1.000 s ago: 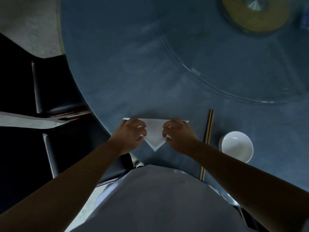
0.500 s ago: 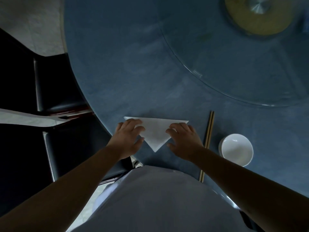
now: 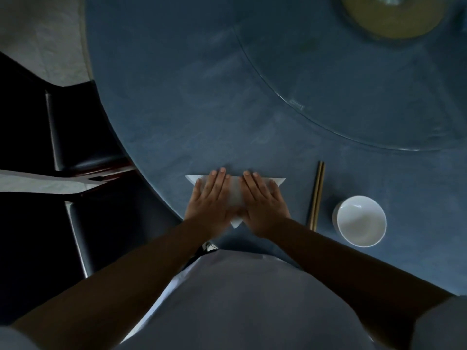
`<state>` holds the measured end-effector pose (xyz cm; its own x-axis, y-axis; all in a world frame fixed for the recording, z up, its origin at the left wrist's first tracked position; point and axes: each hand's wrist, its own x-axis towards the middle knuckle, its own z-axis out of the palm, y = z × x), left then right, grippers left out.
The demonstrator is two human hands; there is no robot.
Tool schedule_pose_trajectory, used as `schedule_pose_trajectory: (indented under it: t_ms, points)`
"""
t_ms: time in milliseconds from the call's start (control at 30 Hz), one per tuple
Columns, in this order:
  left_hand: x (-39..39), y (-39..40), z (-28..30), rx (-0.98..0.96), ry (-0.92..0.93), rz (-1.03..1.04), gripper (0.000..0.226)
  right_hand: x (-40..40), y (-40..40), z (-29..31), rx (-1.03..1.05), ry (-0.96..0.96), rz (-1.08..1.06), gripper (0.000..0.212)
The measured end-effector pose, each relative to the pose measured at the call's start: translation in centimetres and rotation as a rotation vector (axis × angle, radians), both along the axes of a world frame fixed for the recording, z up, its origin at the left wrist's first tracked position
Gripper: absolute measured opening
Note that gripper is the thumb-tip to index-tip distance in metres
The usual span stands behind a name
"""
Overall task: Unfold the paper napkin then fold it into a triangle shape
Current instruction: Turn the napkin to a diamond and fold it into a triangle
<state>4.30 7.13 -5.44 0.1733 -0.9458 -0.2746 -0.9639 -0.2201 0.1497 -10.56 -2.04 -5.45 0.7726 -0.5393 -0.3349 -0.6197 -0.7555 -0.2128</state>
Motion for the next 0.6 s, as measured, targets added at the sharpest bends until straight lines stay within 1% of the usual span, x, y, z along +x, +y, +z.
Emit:
schedule_pose_trajectory:
  t_ms: [100, 367, 600]
  points:
    - [1.2, 1.1, -0.9, 0.022, -0.007, -0.015, 0.084, -1.3, -0.7, -0.3, -0.037, -0.001, 0.012, 0.075]
    - [2.3, 2.1, -1.6, 0.085, -0.027, 0.144, 0.099, -4.1, -2.2, -1.1, -0.072, 0.071, -0.123, 0.074]
    - [2.7, 2.3, -1.3, 0.099, -0.044, 0.148, 0.104, -5.2, -2.3, -1.7, -0.098, 0.103, -0.243, 0.075]
